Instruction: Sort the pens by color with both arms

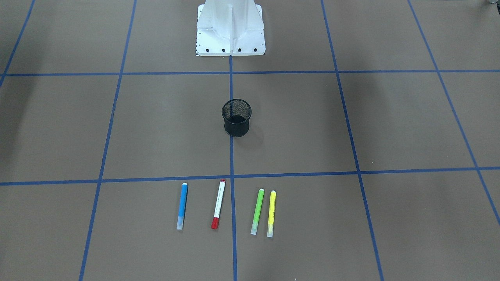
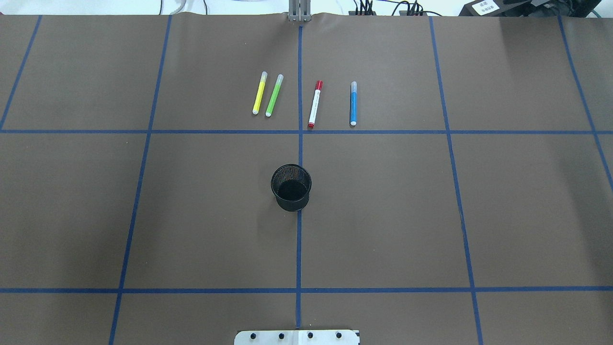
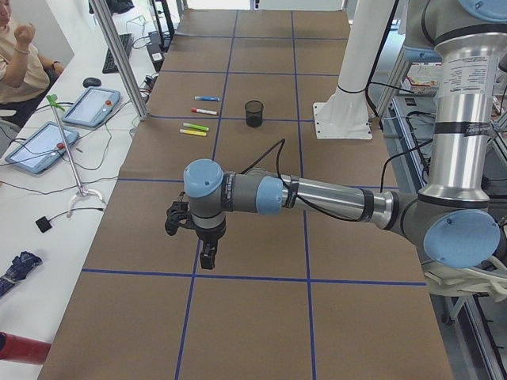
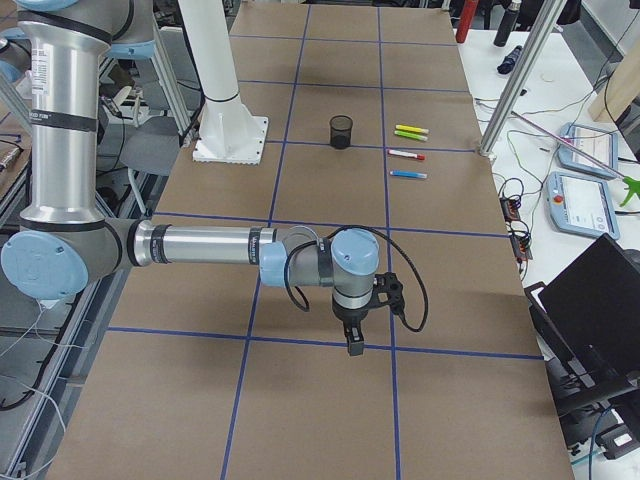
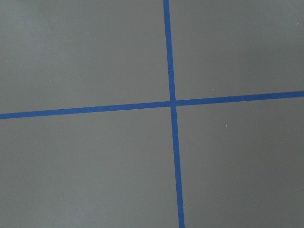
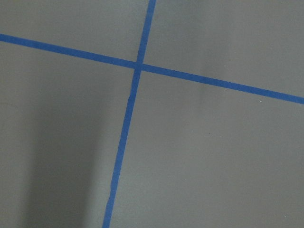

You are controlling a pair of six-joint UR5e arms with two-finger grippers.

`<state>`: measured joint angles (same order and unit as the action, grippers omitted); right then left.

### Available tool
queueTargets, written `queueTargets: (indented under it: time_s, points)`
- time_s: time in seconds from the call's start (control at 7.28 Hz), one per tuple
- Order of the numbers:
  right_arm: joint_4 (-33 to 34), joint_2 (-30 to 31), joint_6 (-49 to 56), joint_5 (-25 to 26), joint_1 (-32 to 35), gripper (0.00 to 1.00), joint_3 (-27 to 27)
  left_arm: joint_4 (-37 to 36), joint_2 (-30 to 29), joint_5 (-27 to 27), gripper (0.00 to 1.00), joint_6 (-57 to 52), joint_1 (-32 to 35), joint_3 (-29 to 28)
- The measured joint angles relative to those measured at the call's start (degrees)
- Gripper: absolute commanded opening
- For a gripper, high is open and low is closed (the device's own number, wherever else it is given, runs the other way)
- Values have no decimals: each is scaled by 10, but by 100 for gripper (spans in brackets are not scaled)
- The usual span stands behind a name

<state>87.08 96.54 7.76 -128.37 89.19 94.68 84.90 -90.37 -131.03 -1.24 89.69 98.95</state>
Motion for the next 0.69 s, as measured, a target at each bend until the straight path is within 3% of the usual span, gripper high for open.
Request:
queueTargets:
  time_s: [0.69]
  points:
    - [4, -13, -2, -1, 2, 100, -3, -1, 10, 1, 100, -1, -1, -3]
